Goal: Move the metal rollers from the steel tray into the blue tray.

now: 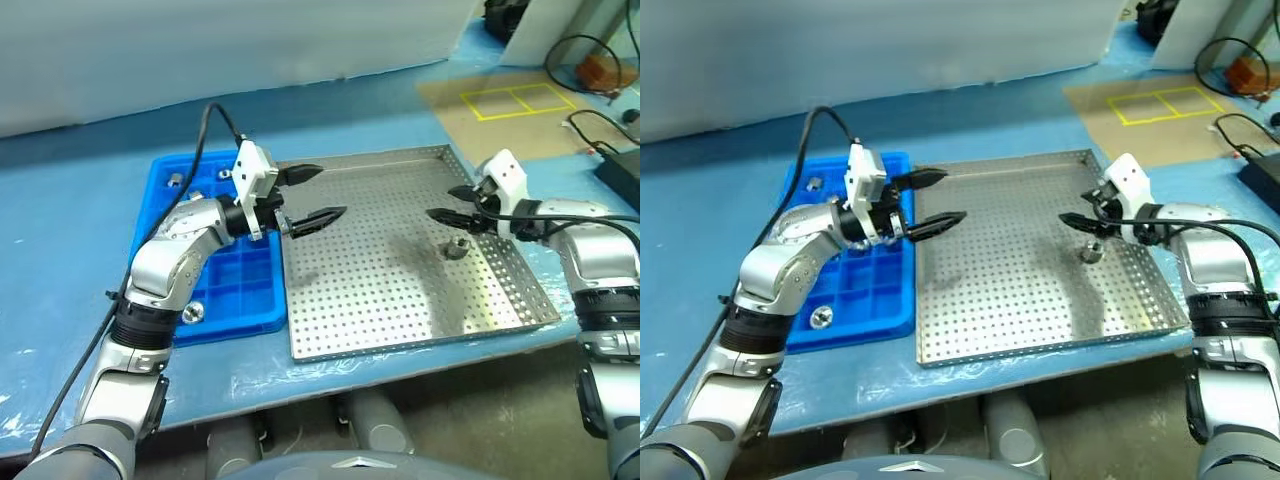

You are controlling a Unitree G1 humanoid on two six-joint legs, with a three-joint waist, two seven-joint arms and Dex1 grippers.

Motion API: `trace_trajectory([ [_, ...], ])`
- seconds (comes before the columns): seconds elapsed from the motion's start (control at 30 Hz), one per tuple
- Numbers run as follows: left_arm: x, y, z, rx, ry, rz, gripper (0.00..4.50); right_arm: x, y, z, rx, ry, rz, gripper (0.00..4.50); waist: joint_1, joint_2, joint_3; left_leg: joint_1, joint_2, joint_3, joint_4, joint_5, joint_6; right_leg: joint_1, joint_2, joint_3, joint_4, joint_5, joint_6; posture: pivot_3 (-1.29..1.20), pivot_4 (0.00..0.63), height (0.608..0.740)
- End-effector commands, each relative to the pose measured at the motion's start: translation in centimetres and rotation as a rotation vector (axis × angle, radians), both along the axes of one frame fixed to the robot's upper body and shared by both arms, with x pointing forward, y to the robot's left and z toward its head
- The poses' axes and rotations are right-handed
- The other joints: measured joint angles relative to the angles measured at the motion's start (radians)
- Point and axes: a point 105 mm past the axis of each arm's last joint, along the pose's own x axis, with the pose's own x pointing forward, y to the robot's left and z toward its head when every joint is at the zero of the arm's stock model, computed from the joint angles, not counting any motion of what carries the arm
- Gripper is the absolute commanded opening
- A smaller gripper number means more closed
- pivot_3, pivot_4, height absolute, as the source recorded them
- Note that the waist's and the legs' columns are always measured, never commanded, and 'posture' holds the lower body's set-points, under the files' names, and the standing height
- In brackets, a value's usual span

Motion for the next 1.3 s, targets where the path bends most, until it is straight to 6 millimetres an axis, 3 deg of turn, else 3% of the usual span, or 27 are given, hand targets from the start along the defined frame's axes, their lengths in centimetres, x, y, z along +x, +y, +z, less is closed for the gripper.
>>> trace_trajectory([
  [0.03,-1.0,-0.3,0.1,0.03,0.0,-0.099,4.46,-1.2,-0.6,0.9,0.002,-0.034,-0.012,3.44,-0.025,0.0,0.0,0.0,-0.001,0.0,0.0,0.0,0.001,0.0,-0.001,0.0,-0.001,-0.003,0.005,-0.88,0.15,0.74],
  [0.17,-0.7,-0.5,-0.4,0.057,0.002,-0.111,4.46,-1.4,-1.3,-0.7,0.013,-0.004,-0.072,3.44,-0.079,0.0,0.0,0.0,-0.003,0.0,0.001,-0.001,0.002,0.001,-0.002,-0.001,-0.002,-0.004,0.008,-0.88,0.15,0.74],
  [0.5,-0.6,-0.1,0.6,0.014,-0.004,-0.071,4.46,0.5,1.6,-2.8,0.073,0.009,-0.066,3.44,-0.165,0.001,0.0,-0.003,-0.005,-0.005,0.011,-0.003,0.004,0.004,-0.005,-0.005,-0.002,-0.003,0.014,-0.83,0.15,0.74],
  [0.6,-0.6,0.4,0.4,0.024,-0.002,-0.045,4.46,0.9,2.8,-3.4,0.077,0.028,-0.017,3.44,-0.169,0.001,0.0,-0.005,-0.006,-0.006,0.014,-0.004,0.006,0.004,-0.007,-0.005,-0.002,-0.003,0.014,-0.8,0.15,0.74],
  [0.83,-0.9,1.0,0.2,0.025,0.005,-0.006,4.46,2.3,4.5,-2.5,0.115,0.004,0.035,3.44,-0.163,0.001,0.0,-0.007,-0.007,-0.007,0.014,-0.005,0.008,0.004,-0.007,-0.005,-0.001,-0.003,0.014,-0.77,0.15,0.74],
  [1.03,-1.1,1.2,0.0,0.036,0.003,0.008,4.46,3.7,4.0,-4.2,0.026,0.005,-0.03,3.44,-0.159,0.001,0.0,-0.007,-0.006,-0.007,0.014,-0.006,0.01,0.005,-0.008,-0.007,-0.002,-0.003,0.013,-0.75,0.15,0.74],
  [1.3,-1.2,1.2,-0.2,0.045,0.002,0.015,4.46,3.5,3.1,-6.0,0.047,0.053,-0.072,3.44,-0.159,0.002,0.0,-0.007,-0.009,-0.007,0.014,-0.007,0.011,0.005,-0.012,-0.009,-0.001,-0.003,0.014,-0.75,0.15,0.74],
])
